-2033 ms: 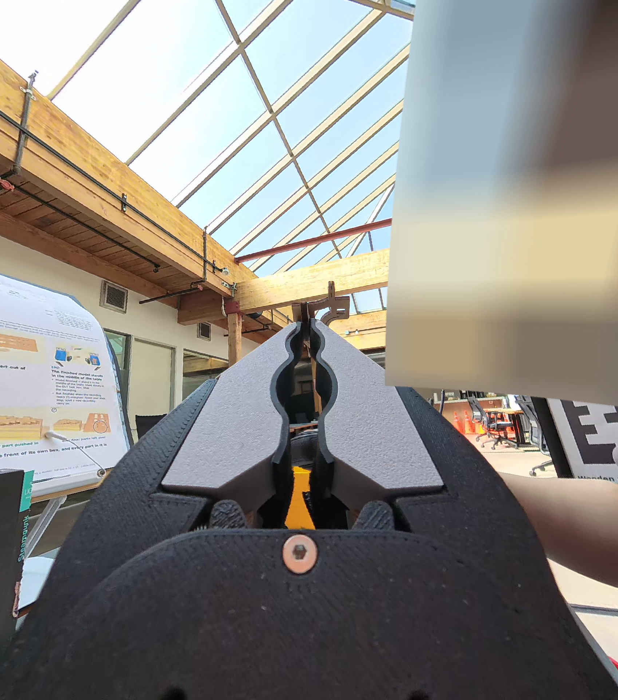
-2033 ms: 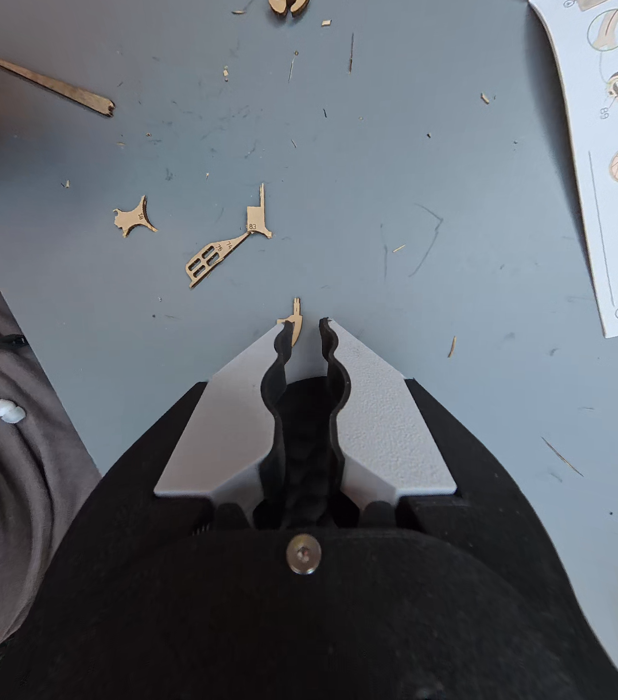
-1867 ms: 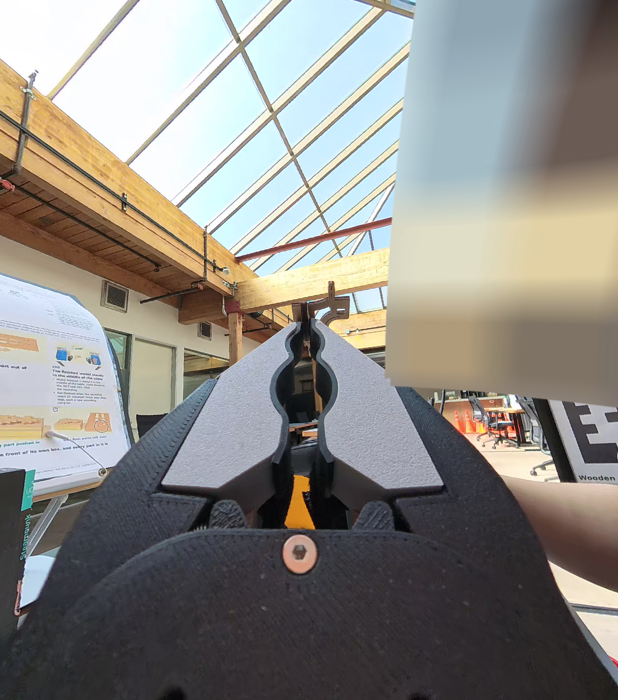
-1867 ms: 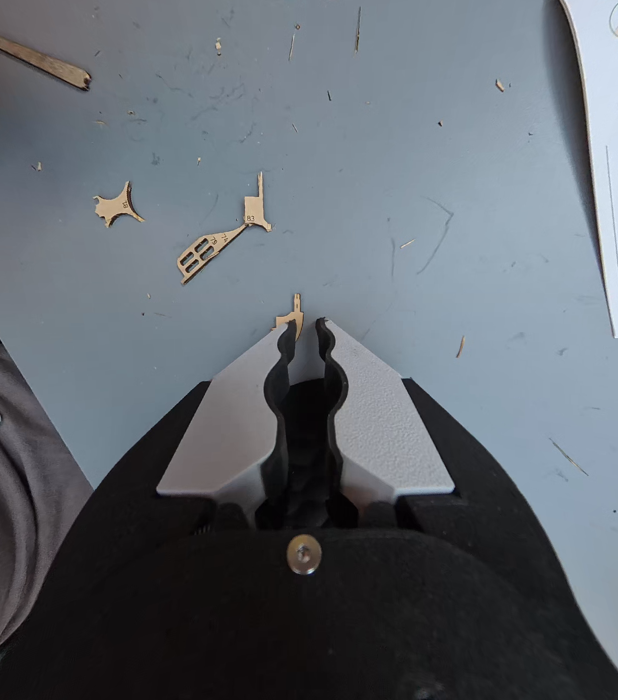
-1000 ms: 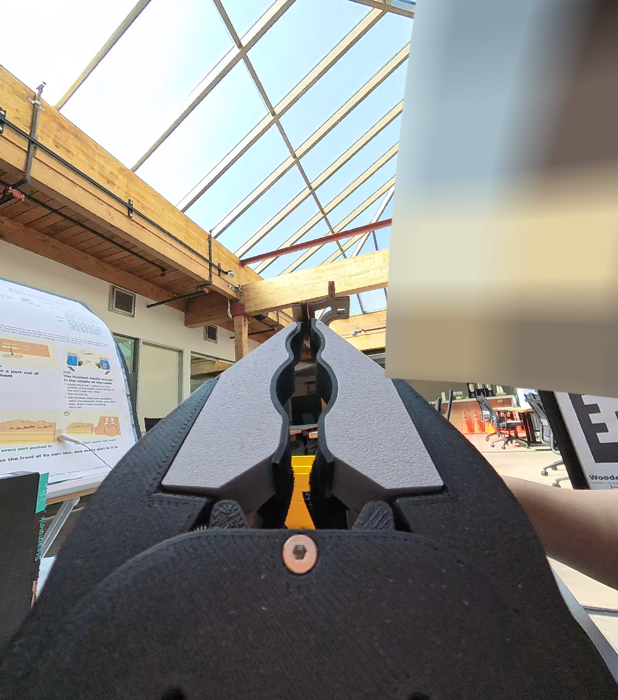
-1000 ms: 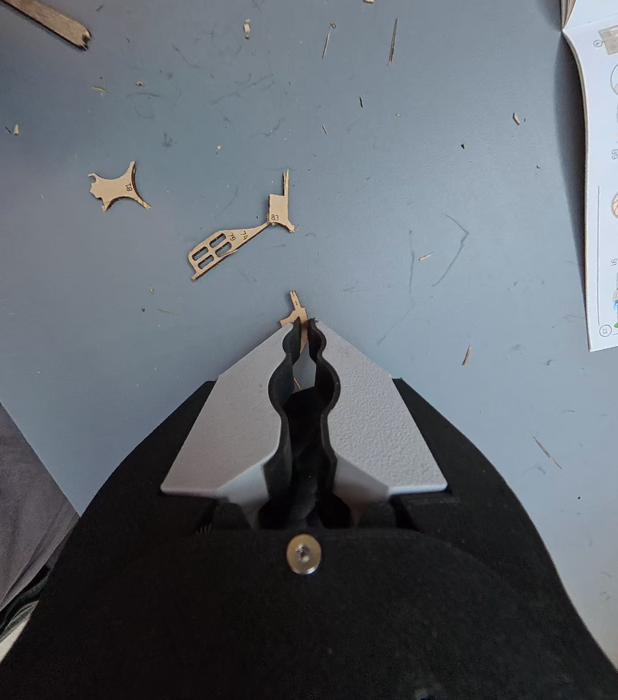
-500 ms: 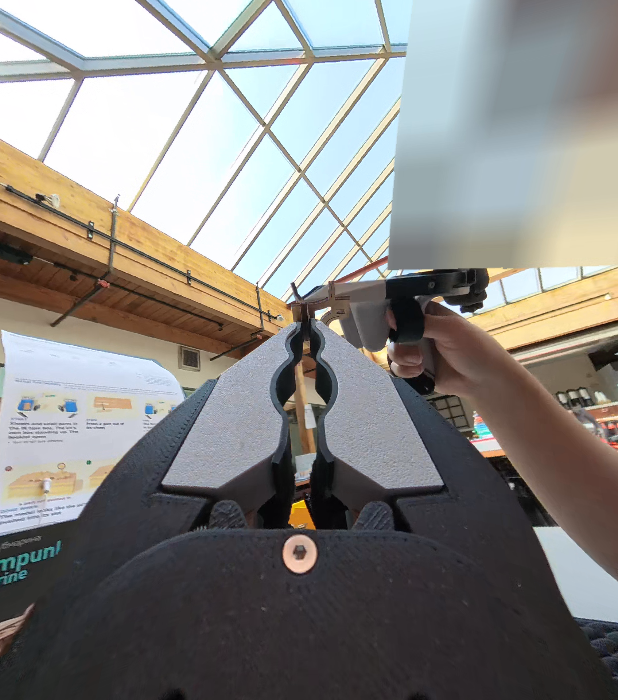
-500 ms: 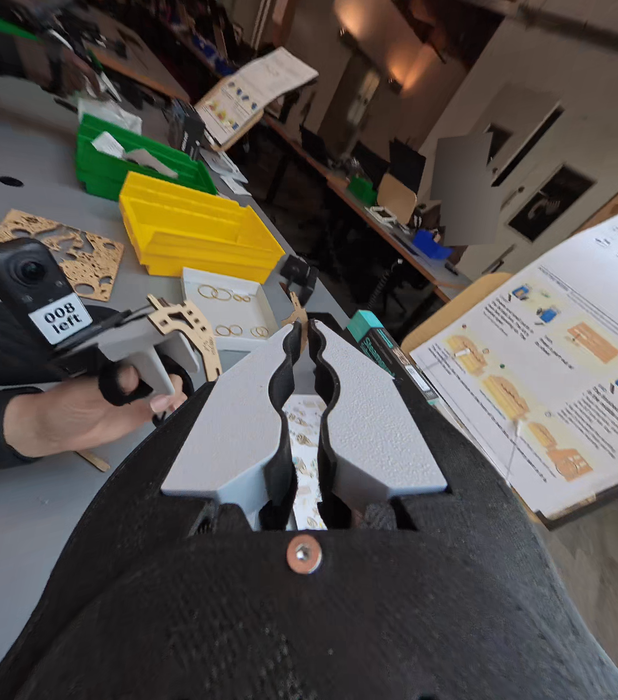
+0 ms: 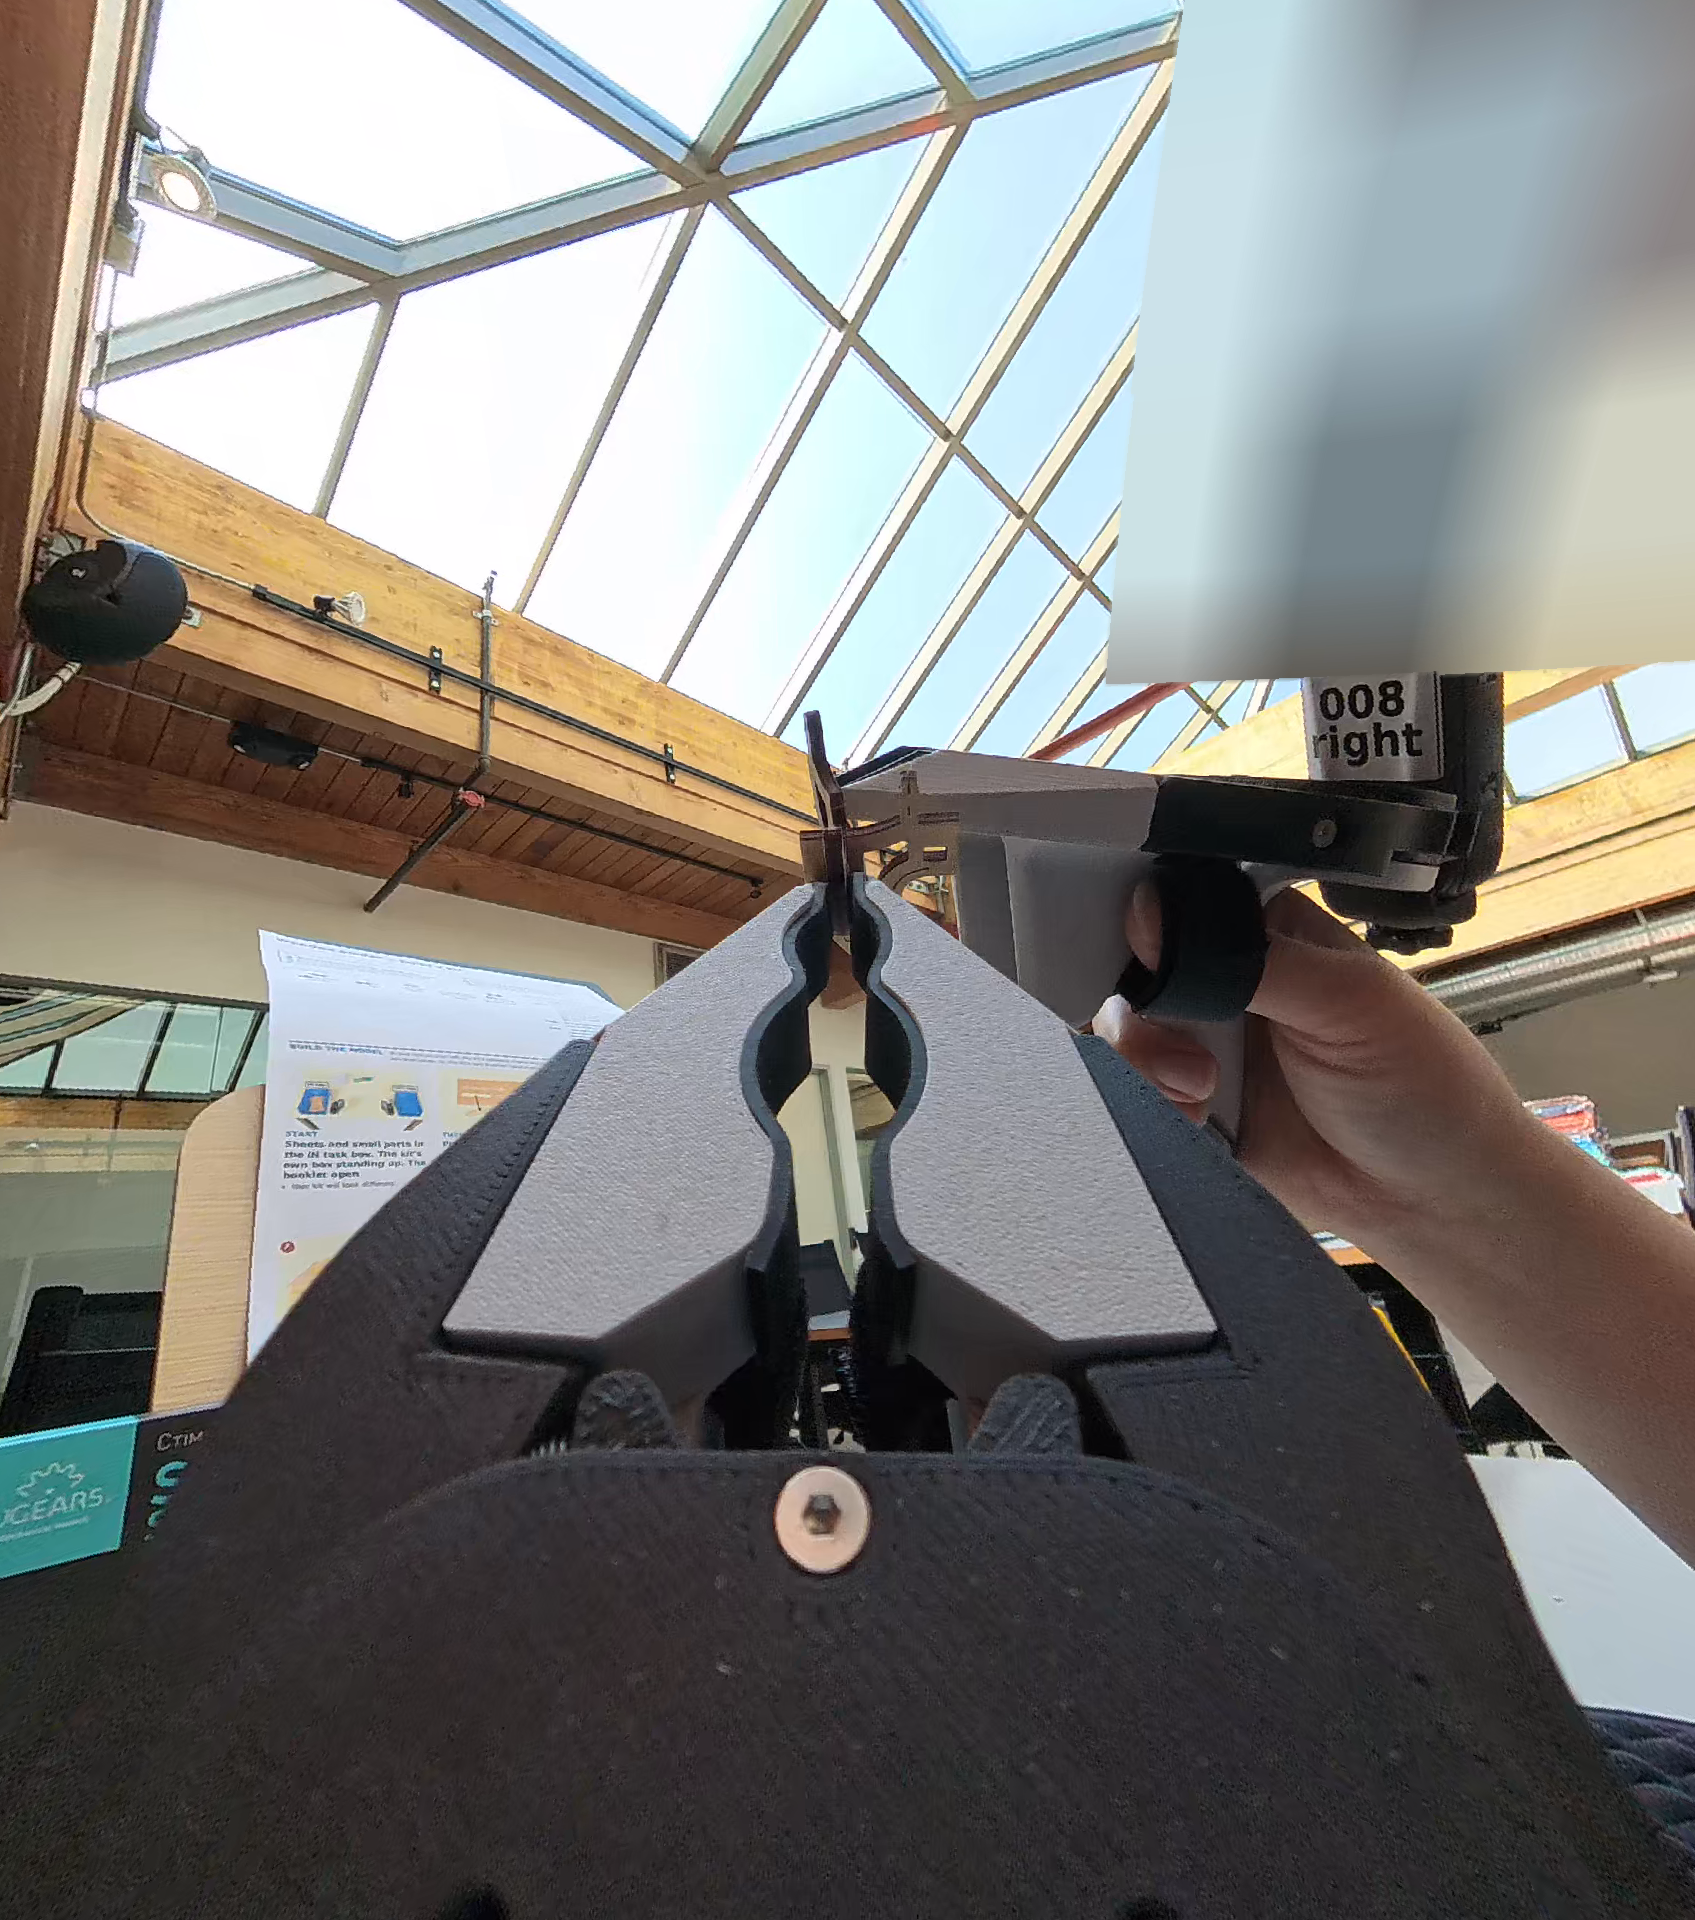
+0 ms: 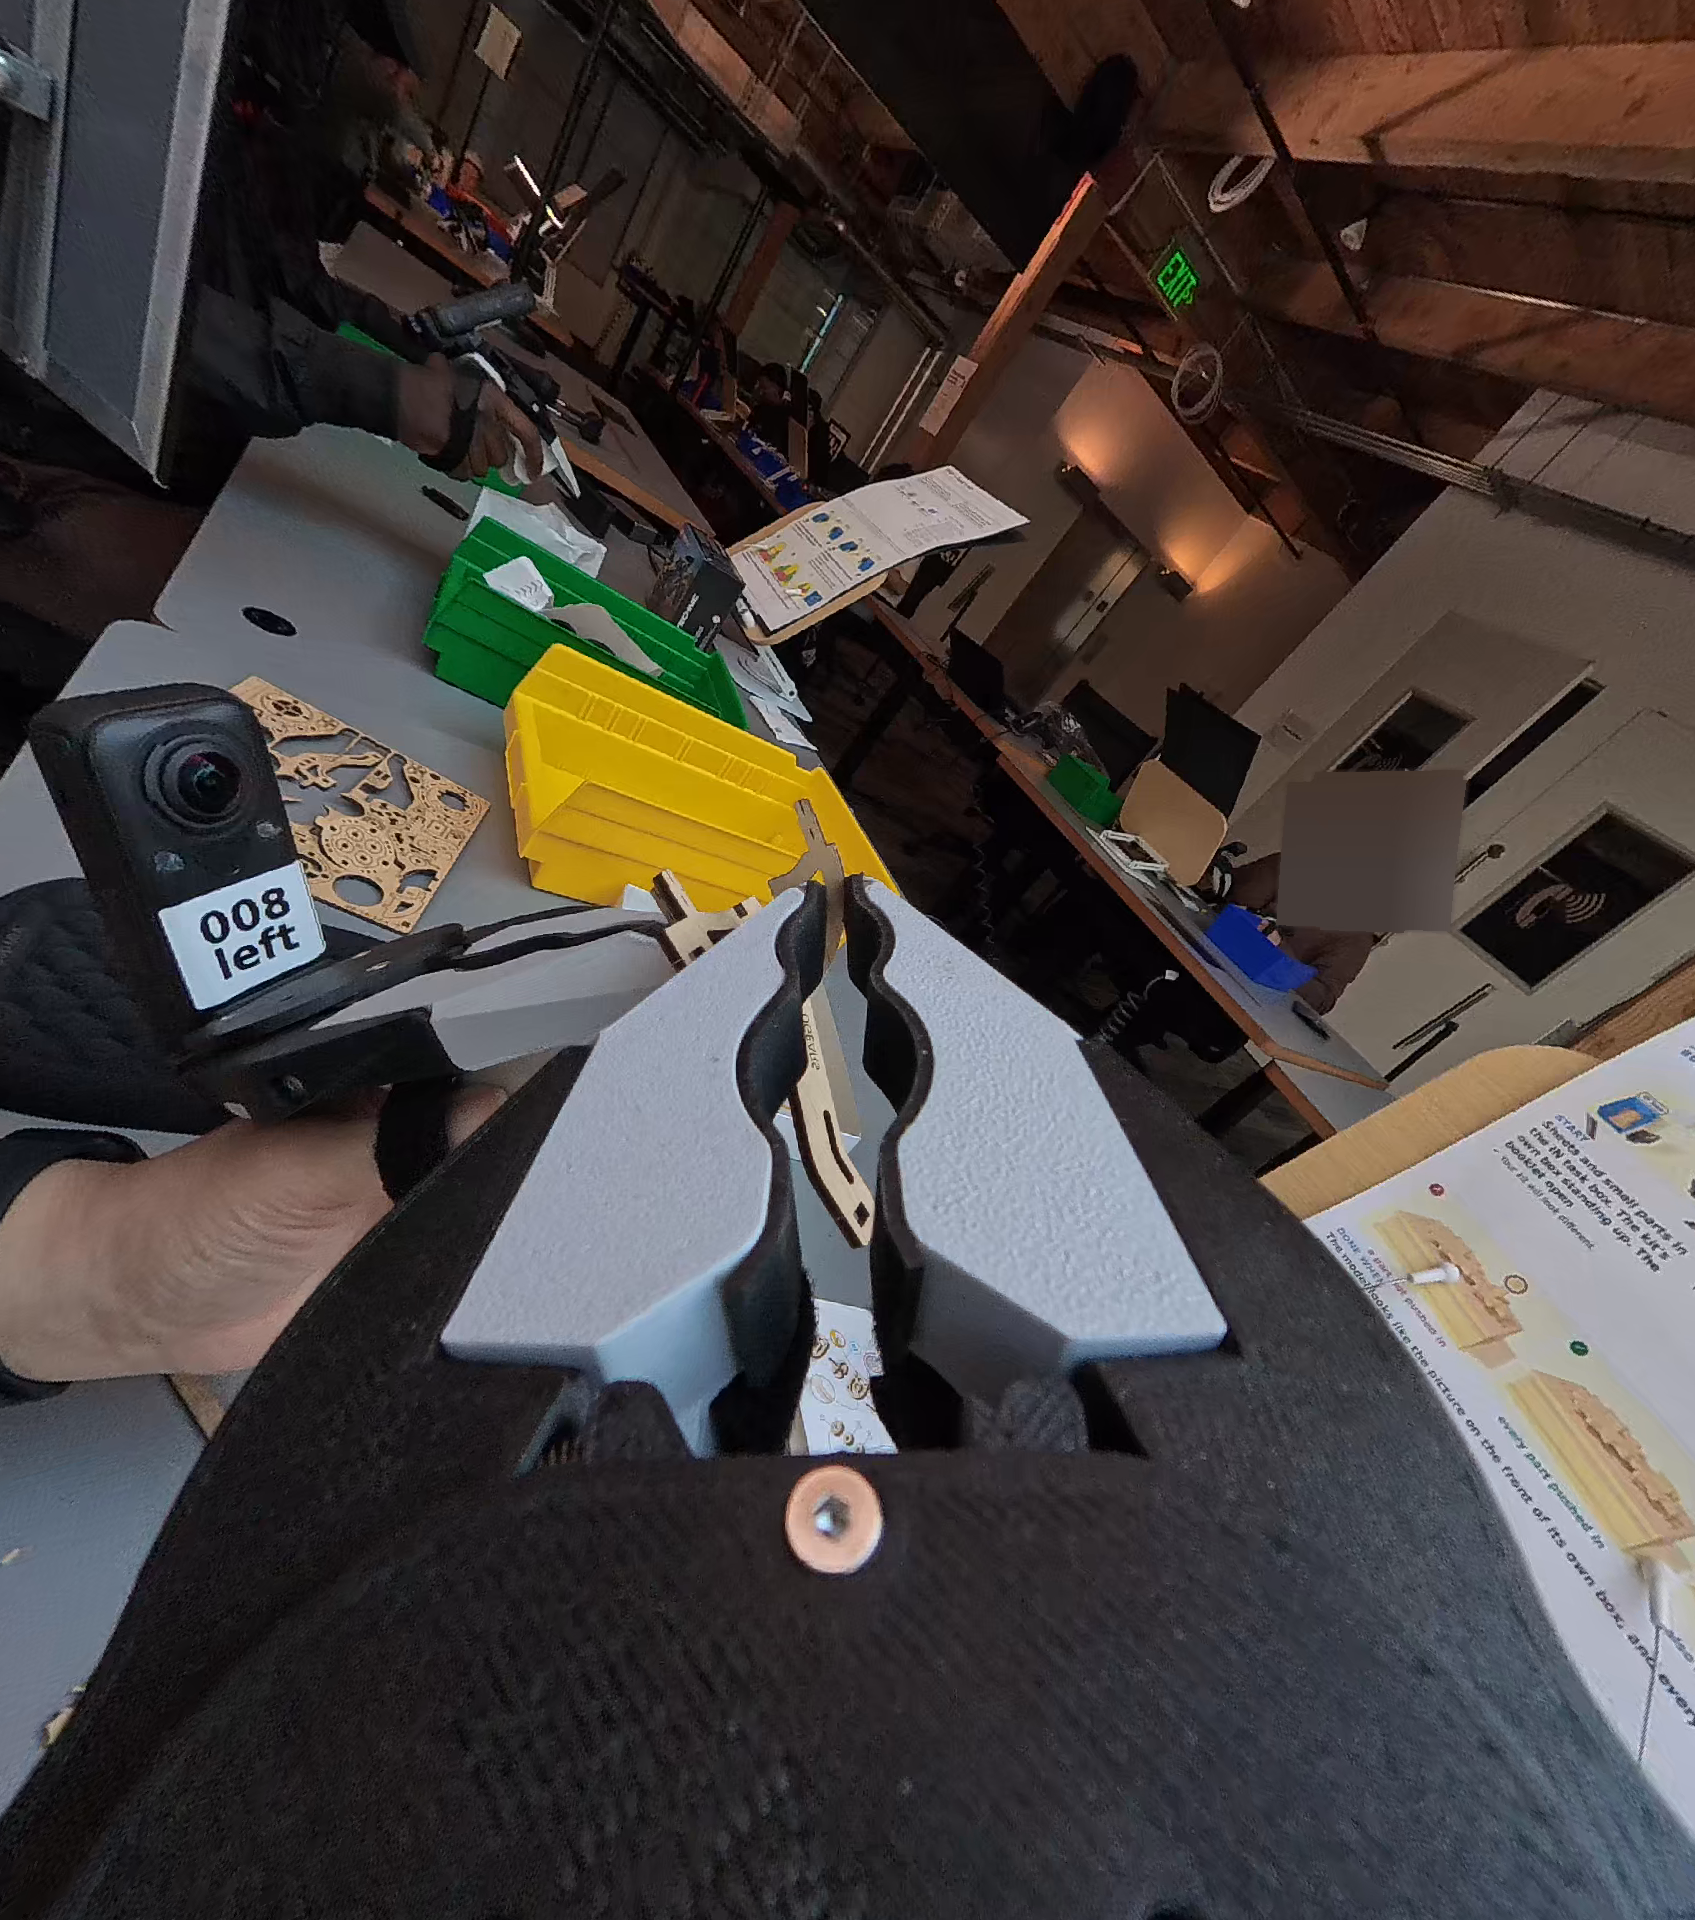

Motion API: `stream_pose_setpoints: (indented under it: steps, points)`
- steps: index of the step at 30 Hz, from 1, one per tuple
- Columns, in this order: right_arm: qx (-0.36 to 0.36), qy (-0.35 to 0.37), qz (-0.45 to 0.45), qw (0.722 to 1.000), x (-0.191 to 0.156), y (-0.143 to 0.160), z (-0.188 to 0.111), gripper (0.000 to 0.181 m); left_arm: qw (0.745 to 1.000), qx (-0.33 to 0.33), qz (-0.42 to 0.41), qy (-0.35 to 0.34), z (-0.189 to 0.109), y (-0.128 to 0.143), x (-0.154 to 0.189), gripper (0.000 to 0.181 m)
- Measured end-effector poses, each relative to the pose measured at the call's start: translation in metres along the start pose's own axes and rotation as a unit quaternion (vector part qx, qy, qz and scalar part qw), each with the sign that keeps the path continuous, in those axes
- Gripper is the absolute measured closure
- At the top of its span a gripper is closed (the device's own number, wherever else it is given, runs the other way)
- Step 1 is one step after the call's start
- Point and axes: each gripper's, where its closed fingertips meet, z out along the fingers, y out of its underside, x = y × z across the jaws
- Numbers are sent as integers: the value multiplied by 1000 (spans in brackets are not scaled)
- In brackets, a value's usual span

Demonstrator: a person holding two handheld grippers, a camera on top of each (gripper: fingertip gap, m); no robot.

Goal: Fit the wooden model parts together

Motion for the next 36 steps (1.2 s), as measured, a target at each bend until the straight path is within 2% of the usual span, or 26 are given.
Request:
stream_pose_setpoints:
  steps: [1,23,36]
  points:
    - [-1,-3,-8,1000,-1,1,0,178,1000,1,-7,2,0,0,0,181]
    - [-11,16,-63,998,-4,3,1,178,999,-4,-38,6,1,1,0,181]
    - [-8,52,-93,994,-4,0,1,179,999,-6,-41,8,1,-2,0,181]
